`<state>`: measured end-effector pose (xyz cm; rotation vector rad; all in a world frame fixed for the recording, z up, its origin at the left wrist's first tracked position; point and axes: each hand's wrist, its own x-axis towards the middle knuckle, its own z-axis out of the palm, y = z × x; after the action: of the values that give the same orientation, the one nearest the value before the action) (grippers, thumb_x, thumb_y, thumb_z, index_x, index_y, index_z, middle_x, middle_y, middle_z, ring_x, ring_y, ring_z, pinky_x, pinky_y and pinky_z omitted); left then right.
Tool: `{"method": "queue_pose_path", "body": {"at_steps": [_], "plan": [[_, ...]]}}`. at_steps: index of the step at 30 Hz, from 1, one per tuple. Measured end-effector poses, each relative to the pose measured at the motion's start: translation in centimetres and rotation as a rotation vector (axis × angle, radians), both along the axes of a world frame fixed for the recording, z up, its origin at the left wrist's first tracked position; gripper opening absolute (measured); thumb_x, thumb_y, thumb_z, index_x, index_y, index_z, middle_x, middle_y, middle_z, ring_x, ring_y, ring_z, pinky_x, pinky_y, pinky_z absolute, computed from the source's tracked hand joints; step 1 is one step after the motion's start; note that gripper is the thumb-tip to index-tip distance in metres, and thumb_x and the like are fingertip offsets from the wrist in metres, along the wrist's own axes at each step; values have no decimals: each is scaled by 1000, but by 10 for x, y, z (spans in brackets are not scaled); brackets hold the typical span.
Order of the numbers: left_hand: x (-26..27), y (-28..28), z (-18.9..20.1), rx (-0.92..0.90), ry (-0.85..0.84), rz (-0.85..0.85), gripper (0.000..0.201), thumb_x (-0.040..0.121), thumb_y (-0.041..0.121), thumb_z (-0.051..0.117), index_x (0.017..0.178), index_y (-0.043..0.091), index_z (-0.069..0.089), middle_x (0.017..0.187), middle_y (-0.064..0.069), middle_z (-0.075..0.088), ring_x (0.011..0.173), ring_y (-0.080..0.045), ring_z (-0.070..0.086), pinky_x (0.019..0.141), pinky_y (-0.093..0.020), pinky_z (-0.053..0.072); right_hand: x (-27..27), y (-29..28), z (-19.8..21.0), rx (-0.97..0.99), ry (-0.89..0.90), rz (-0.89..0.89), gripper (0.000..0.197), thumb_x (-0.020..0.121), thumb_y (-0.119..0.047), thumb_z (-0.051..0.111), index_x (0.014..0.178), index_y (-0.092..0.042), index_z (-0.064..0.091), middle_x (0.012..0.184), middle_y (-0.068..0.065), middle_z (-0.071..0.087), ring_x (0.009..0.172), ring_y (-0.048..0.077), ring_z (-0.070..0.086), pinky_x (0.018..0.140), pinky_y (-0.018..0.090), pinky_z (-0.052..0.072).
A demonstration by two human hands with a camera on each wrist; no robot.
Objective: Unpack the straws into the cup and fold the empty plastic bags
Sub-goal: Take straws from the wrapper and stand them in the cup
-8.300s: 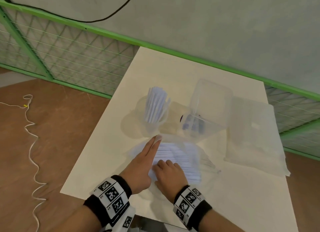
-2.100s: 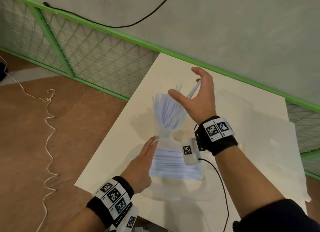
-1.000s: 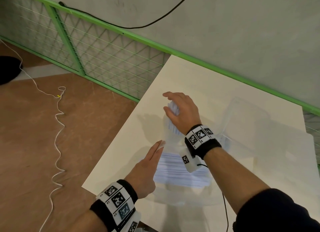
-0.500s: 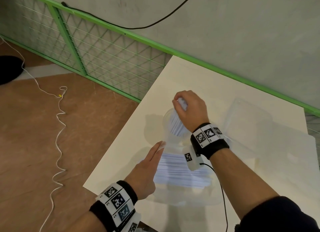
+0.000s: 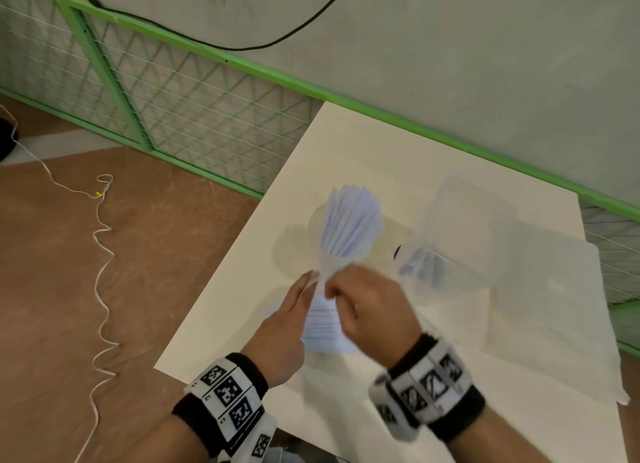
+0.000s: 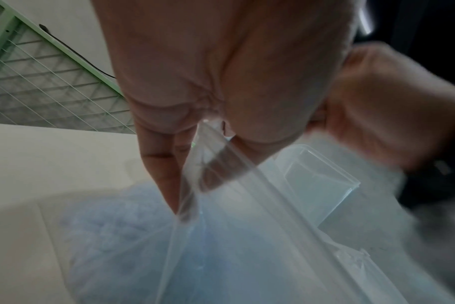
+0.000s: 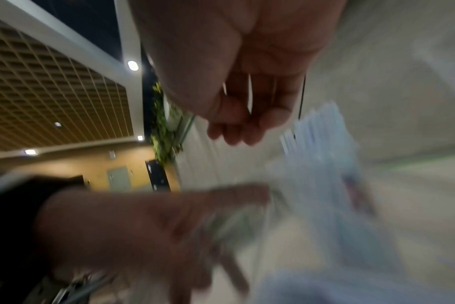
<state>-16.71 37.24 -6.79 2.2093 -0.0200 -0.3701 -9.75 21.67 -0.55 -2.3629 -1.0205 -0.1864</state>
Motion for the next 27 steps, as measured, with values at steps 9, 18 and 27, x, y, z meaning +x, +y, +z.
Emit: {"method": "queue_pose_path", "body": {"at_steps": [9, 18, 27], "plan": [[0, -26, -6, 0, -24, -41, 107, 76, -21, 43, 153, 34, -8, 157, 27, -16, 141, -3, 25, 99, -28, 48, -51, -38, -114, -613, 198, -165, 52, 54, -12, 81, 103, -21, 68, 97, -2, 66, 78, 23, 63, 60, 33, 53], [-1, -28, -3, 18, -22, -13, 107, 76, -18, 44, 153, 36, -6, 156, 30, -14, 137, -5, 30, 94, -32, 51, -53, -36, -118, -679, 142, -230, 29, 47, -12, 82, 71, -22, 69, 70, -4, 64, 65, 23, 60, 58, 32, 48], [-4, -24, 2, 20, 37, 5, 105, 77, -18, 45, 154, 34, -5, 156, 30, -14, 126, -10, 44, 89, -29, 52, -54, -30, -119, -767, 146, -215, 28, 42, -20, 84, 65, -23, 68, 62, -4, 61, 62, 22, 59, 60, 36, 49]]}}
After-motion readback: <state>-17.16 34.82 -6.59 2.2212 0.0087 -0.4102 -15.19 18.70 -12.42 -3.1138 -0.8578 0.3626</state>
